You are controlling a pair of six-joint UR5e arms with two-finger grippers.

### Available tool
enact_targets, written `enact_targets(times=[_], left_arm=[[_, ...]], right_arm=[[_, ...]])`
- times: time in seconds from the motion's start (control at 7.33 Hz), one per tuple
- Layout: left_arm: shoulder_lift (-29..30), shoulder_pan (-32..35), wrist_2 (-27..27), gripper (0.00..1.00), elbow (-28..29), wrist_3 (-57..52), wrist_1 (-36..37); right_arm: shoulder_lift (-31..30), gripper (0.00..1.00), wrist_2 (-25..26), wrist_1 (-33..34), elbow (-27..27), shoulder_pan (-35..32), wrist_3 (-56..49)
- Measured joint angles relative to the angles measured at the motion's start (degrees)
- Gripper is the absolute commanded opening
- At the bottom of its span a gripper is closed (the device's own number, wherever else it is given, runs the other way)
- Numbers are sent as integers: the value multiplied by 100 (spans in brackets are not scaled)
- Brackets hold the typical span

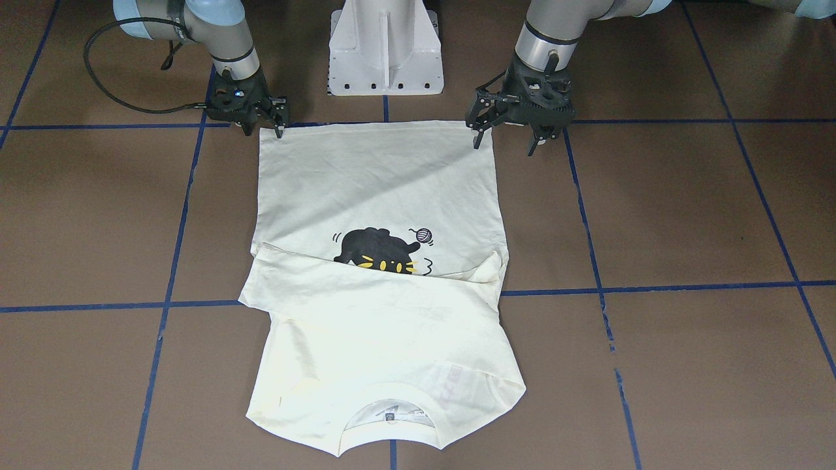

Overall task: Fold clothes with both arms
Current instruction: 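Lower both grippers to the hem corners nearest the robot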

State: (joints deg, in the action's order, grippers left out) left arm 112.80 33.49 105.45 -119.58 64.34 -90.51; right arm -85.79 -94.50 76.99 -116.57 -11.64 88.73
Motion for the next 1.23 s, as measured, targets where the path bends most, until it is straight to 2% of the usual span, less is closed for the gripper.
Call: enact_targets(times=[1.23], left_arm=[[-68, -3, 16, 99, 94, 85, -19]], right_arm=[[51, 0, -134, -31, -238, -171, 5]])
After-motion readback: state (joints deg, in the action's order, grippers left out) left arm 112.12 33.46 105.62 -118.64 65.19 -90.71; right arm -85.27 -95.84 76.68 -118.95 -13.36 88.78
